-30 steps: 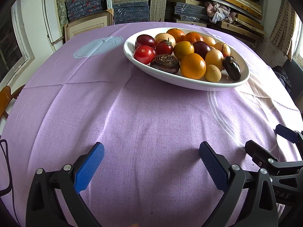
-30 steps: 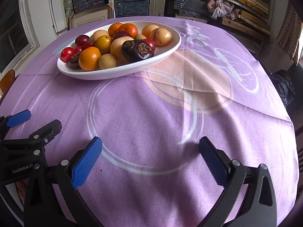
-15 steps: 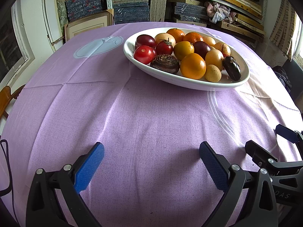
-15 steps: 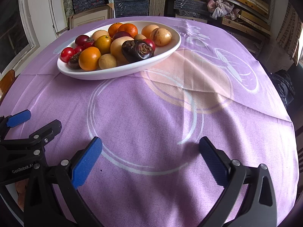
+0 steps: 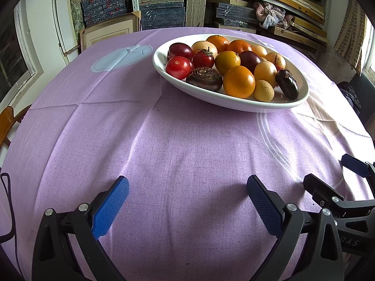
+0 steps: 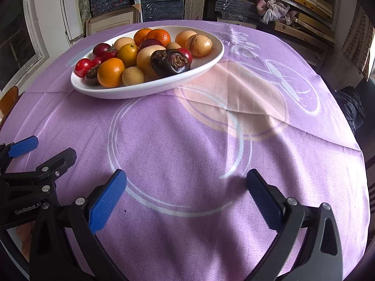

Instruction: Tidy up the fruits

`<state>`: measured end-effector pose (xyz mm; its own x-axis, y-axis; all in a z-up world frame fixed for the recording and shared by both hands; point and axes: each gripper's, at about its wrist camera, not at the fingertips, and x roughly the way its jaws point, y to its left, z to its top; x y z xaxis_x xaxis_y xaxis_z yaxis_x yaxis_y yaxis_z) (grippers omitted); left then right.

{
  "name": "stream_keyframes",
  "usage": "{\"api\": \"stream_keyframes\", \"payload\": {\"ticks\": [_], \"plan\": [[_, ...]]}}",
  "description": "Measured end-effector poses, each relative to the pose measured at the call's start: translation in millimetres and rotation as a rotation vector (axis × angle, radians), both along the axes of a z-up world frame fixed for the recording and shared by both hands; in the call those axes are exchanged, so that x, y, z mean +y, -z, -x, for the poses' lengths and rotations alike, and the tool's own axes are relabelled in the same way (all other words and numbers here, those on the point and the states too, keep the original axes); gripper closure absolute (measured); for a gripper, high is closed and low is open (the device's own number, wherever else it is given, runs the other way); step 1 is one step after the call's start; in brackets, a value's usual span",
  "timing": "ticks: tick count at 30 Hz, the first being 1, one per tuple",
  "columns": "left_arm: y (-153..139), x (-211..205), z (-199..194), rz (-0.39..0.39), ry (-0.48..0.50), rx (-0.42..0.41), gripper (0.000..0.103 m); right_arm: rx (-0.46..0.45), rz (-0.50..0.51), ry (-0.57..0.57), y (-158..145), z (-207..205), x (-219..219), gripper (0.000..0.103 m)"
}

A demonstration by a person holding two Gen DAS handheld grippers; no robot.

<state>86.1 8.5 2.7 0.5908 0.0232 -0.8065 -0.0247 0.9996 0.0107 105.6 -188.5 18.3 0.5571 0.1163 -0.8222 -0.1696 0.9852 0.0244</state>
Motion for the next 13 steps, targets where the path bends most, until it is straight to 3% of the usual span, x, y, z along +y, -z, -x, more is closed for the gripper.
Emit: {"api": "stream_keyframes", "payload": {"ticks": [13], "plan": [[-0.1,0.0,0.9,0.001,0.000,0.000,0.003,0.000,0.000,0.000,-0.1,0.0,-0.2,0.004]]}}
